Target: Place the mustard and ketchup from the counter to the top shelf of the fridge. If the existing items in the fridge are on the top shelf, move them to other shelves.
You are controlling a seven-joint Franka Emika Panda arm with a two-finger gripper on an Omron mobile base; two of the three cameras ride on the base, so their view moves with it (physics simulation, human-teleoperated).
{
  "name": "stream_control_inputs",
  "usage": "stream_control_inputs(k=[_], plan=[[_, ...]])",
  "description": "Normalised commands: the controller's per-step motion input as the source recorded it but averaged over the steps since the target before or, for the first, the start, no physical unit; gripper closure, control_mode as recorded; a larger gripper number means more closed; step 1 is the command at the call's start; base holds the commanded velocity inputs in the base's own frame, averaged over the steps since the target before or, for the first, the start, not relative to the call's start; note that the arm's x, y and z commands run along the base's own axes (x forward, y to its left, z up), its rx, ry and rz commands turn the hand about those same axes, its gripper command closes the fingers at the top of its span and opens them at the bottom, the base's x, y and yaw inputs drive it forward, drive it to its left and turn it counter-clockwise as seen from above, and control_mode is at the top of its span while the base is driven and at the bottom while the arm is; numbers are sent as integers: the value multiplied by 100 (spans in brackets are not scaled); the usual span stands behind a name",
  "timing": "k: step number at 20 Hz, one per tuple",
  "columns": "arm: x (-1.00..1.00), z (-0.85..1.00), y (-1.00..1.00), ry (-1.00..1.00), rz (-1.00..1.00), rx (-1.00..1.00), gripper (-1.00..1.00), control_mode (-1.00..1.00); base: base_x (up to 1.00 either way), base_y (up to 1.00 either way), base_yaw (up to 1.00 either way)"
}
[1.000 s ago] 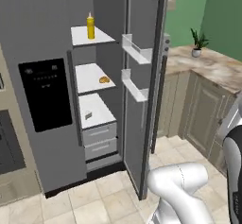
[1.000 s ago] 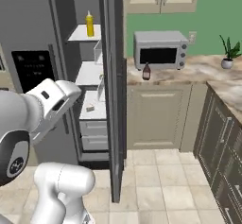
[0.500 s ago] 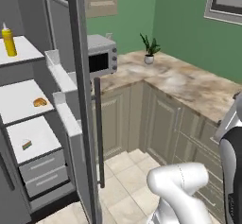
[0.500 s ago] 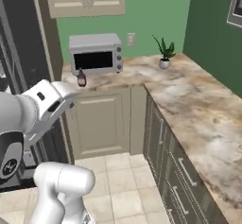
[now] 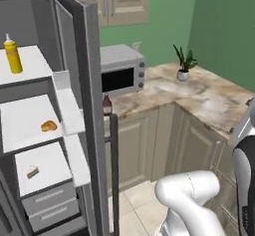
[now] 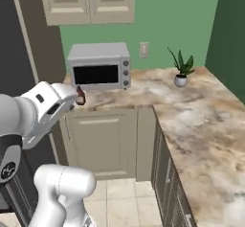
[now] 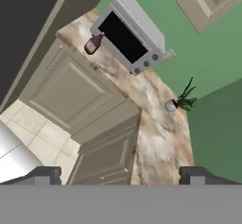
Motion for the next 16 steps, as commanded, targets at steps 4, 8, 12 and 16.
stream_control_inputs(k=[4,8,12,16], plan=[[0,0,0,0,0,0,-100,100,86,-43,35],[0,0,0,0,0,0,-100,100,66,-72,26],[0,0,0,0,0,0,-100,100,46,-14,16],[0,0,0,0,0,0,-100,100,29,10,3]])
